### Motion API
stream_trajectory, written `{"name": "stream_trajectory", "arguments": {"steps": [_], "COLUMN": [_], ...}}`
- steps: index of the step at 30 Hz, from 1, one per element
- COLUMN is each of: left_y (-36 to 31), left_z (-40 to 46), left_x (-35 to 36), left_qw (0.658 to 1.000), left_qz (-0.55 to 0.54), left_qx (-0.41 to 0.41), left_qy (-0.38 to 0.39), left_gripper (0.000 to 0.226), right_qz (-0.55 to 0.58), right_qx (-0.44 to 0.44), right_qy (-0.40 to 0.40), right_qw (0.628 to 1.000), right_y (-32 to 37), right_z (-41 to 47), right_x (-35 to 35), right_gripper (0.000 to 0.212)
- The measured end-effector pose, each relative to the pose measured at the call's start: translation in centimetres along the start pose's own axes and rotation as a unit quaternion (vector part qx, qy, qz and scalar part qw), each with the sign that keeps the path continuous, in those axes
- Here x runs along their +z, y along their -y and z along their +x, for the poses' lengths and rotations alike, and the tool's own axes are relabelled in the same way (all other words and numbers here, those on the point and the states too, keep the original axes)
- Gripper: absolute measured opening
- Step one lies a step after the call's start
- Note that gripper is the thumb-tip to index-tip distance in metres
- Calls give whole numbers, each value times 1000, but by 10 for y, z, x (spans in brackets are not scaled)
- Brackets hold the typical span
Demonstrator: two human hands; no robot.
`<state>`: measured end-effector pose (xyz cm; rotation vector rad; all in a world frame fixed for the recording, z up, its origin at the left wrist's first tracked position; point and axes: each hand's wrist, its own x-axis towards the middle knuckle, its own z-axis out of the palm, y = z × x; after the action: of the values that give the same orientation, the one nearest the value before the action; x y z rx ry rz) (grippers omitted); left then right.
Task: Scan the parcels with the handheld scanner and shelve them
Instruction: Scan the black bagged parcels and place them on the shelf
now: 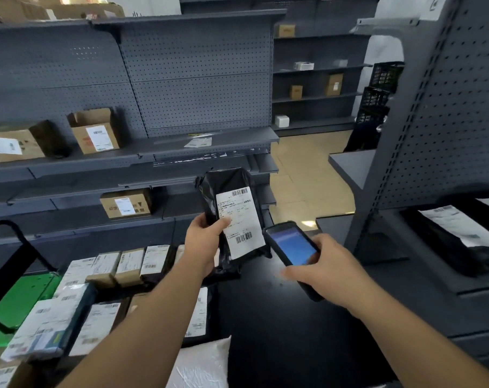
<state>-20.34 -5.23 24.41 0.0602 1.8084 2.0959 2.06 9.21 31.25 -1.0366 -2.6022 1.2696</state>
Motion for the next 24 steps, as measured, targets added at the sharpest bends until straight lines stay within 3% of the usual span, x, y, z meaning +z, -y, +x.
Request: {"name": "stream_trajectory", "arguments": {"steps": [11,19,24], "left_y": [17,26,51], "left_z": [-31,-112,-182], "left_x": [127,259,357], "left_qw": [984,958,934], "left_qz": [28,33,36], "left_qx": [-44,-68,-85], "left_qy": [172,277,346], "left_gripper": [21,25,37], "right_qz": [73,132,161], "right_qx": [81,124,155], "right_qy": [-183,-297,-354], "right_qw": [977,938,908], "right_y": [-66,-148,-215], "right_z": [-39,-96,-147], "right_x": [-68,-148,-208], "right_gripper": [96,94,82]}}
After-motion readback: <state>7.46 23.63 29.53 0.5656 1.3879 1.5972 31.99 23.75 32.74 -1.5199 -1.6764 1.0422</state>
